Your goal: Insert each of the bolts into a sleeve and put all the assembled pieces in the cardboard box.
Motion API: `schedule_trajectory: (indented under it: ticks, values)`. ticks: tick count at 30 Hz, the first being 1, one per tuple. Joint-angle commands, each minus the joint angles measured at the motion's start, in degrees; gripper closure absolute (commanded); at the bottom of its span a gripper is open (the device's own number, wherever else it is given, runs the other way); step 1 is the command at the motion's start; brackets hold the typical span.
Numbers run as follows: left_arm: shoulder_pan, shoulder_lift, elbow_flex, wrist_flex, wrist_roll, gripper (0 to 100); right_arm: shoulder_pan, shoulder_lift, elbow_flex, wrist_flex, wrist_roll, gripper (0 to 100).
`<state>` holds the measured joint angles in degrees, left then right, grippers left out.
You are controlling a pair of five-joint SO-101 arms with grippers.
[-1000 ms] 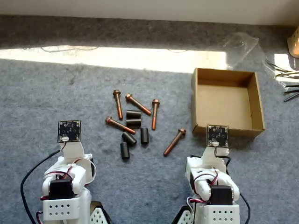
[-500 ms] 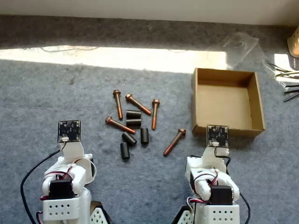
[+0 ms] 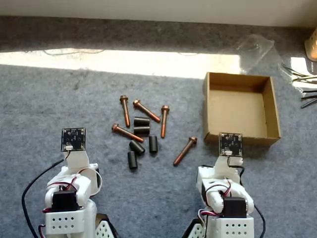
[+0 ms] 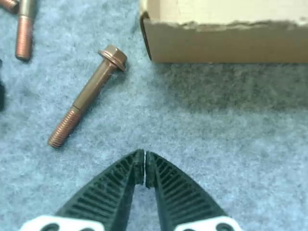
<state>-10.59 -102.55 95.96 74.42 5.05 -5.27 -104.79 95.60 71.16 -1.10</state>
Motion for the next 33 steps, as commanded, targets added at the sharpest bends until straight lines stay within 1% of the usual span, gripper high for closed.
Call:
schedule_trajectory:
  ticks: [1, 8, 12, 21, 22, 23, 26, 27, 29, 31, 32, 33]
  values:
    - [-0.31, -0.31, 1.19, 0.44, -0.09, 99, 0.75, -0.48, 5.58, 0.31, -0.18, 99.4]
    - [-0.31, -0.40, 1.19, -0.09, -0.09, 99, 0.75, -0.48, 5.49, -2.95, -0.18, 99.4]
    - [-0.31, -0.40, 1.19, -1.93, -0.09, 99, 0.75, -0.48, 5.49, -3.12, -0.09, 99.4]
    - [-0.40, -0.40, 1.19, -1.85, -0.09, 99, 0.75, -0.48, 4.88, -3.21, 0.00, 98.9]
    - [-0.66, -0.40, 1.19, -2.11, -0.09, 99, 0.75, -0.48, 4.88, -3.21, 0.97, 98.9]
    - [-0.75, -0.48, 1.19, -2.11, -0.18, 99, 0.75, -0.48, 4.53, -3.21, 3.52, 98.9]
    - [-0.75, -0.48, 1.01, -2.73, -0.79, 99, 0.75, -0.48, 0.57, -3.30, 15.65, 98.9]
    - [-0.92, -0.48, 0.92, -3.52, -3.25, 99, 0.75, -0.48, -0.40, -3.30, 19.87, 98.9]
    - [-2.42, -0.48, 1.01, -5.10, -12.22, 99, 0.75, -0.48, -1.80, -3.30, 25.93, 98.9]
    - [-4.79, -0.48, 0.75, -5.98, -21.98, 99, 0.84, -0.48, -3.21, -3.30, 29.54, 98.9]
    - [-5.58, -0.48, 0.57, -6.07, -24.97, 99, 0.84, -0.48, -3.82, -3.30, 30.33, 98.9]
    - [-6.11, -0.48, -0.04, -6.15, -25.76, 99, 0.84, -0.48, -5.23, -3.30, 30.68, 98.9]
